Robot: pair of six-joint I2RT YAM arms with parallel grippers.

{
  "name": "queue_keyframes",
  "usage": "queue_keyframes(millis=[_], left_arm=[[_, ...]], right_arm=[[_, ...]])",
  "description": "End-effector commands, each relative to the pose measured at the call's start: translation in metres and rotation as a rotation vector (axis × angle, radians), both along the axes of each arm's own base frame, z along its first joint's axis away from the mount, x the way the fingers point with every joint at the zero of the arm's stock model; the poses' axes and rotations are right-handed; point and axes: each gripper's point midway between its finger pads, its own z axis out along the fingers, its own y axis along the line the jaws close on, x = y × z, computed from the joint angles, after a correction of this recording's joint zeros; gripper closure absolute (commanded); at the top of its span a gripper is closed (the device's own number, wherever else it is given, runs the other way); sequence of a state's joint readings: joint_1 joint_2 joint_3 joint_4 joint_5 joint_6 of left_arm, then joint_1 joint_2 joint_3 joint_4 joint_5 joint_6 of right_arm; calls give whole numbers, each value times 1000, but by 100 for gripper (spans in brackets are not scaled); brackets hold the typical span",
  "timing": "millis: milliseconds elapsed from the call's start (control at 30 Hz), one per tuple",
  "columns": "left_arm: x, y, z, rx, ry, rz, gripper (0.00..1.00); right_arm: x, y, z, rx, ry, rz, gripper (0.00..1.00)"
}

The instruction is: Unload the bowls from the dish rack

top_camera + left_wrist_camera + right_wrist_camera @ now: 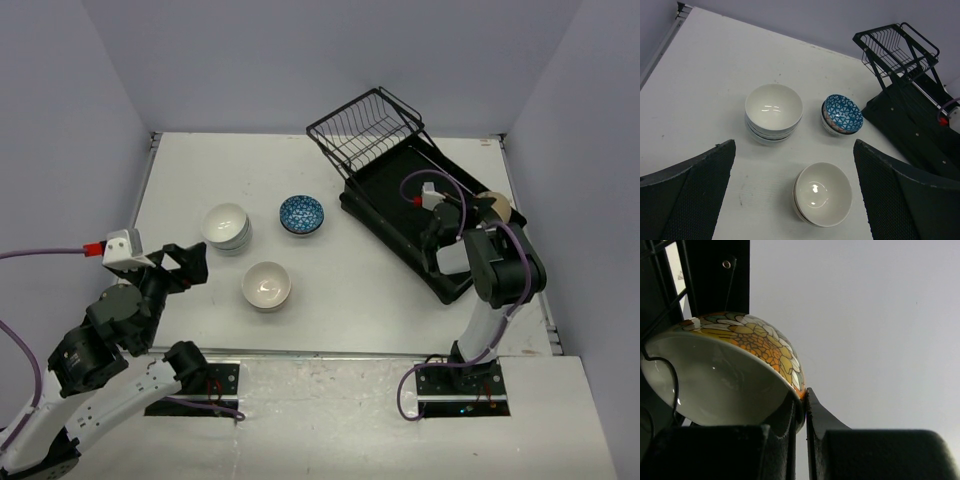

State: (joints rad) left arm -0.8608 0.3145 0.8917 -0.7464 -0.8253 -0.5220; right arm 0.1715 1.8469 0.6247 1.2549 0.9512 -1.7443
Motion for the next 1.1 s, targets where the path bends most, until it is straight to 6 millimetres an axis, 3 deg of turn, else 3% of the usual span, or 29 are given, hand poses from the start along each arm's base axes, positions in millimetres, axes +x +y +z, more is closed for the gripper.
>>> queue_keyframes(millis=[0,233,400,600,767,1067], left_arm=[[0,-1,8,-6,-32,-12,0],[-3,1,8,-17,-42,-16,0],[-2,1,9,-16,-40,-16,0],[-1,-1,9,-7,-34,-18,0],[-1,-3,9,-5,-33,-27,0],[-3,-6,10,-14,-44,-54,0]], right_arm=[[-20,-1,105,70,-534,47,100],[-34,-7,121,125,-634,27,100],[-35,-7,118,127,-632,38,100],[-34,0,98,144,-584,43,100],[-21,4,64,119,-471,32,100],[-24,13,93,45,-464,98,100]])
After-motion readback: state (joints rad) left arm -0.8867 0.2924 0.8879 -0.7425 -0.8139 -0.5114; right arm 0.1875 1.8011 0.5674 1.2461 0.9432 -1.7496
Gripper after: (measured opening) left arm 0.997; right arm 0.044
